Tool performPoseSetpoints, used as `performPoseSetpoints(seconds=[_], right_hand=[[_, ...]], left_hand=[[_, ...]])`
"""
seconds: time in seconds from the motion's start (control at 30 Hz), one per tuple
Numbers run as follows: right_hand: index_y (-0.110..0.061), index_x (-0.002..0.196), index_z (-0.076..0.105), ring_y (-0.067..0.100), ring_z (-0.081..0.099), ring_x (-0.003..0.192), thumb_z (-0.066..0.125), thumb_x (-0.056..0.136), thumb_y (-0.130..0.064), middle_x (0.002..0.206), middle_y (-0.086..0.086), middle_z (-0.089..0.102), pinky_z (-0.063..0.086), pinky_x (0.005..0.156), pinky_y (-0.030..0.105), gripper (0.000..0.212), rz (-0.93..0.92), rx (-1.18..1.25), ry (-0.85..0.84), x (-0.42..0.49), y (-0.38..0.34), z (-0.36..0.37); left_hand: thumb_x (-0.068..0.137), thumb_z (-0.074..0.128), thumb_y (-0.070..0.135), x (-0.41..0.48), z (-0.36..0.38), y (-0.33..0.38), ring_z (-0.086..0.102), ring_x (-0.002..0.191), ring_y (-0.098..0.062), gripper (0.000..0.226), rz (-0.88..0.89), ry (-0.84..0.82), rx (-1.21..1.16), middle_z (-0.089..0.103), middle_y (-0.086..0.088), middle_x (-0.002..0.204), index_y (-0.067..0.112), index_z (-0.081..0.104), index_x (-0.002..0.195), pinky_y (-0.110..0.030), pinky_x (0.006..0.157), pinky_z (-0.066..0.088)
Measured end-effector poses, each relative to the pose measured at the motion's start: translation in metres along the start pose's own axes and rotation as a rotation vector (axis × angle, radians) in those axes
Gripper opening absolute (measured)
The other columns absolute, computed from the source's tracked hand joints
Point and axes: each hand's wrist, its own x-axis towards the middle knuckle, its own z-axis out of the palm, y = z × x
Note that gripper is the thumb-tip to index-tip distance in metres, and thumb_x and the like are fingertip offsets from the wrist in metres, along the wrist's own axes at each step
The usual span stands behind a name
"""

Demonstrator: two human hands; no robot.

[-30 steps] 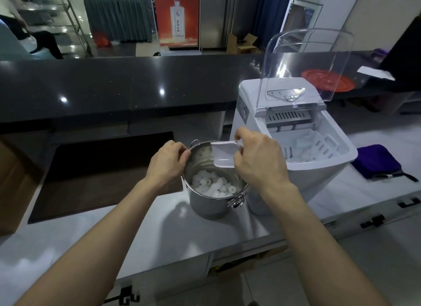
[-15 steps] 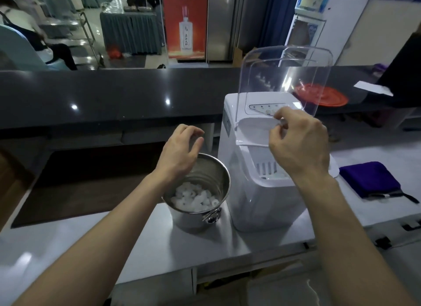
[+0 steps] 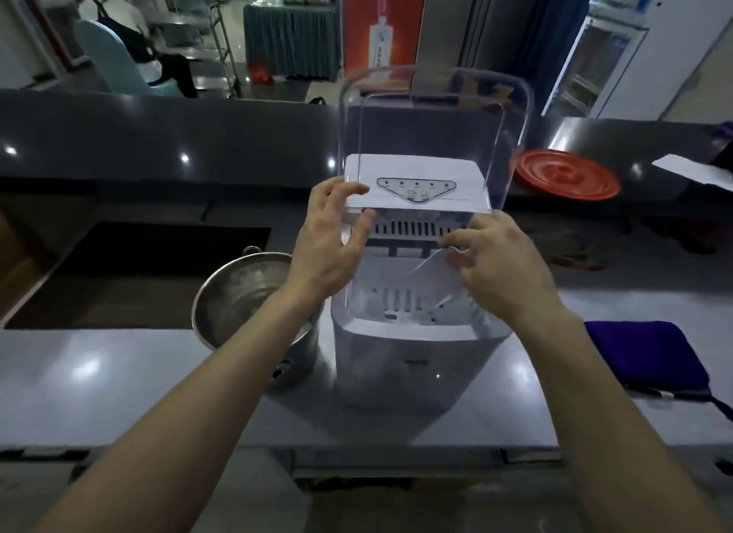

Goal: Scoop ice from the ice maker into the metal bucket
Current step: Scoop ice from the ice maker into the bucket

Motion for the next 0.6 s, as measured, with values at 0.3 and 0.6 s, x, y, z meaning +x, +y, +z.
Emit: performPoseSetpoints(seconds=[0.3, 0.6], right_hand=[[-0.020, 0.113, 0.084, 0.019, 0.050, 0.096, 0.085, 0.088, -0.012, 0.090, -0.006, 0.050, 0.057, 0.081, 0.042, 0.026, -0.183, 0.102, 0.003, 0.000, 0.012, 0.008], [-0.024, 0.117, 0.082, 0.016, 0.047, 0.092, 0.083, 0.092, -0.020, 0.092, -0.002, 0.056, 0.049, 0.073, 0.037, 0.025, -0.232, 0.148, -0.042, 0.010, -0.015, 0.025]], left_hand=[[0.112, 0.051, 0.021, 0.003, 0.017, 0.001, 0.048, 0.127, -0.006, 0.025, -0.050, 0.059, 0.109, 0.045, 0.004, 0.146, 0.027, 0.056, 0.136, -0.011, 0.095, 0.039], [0.112, 0.046, 0.014, 0.001, 0.014, 0.001, 0.054, 0.121, -0.012, 0.031, -0.045, 0.038, 0.121, 0.041, 0.008, 0.149, 0.029, 0.051, 0.138, -0.018, 0.082, 0.059]])
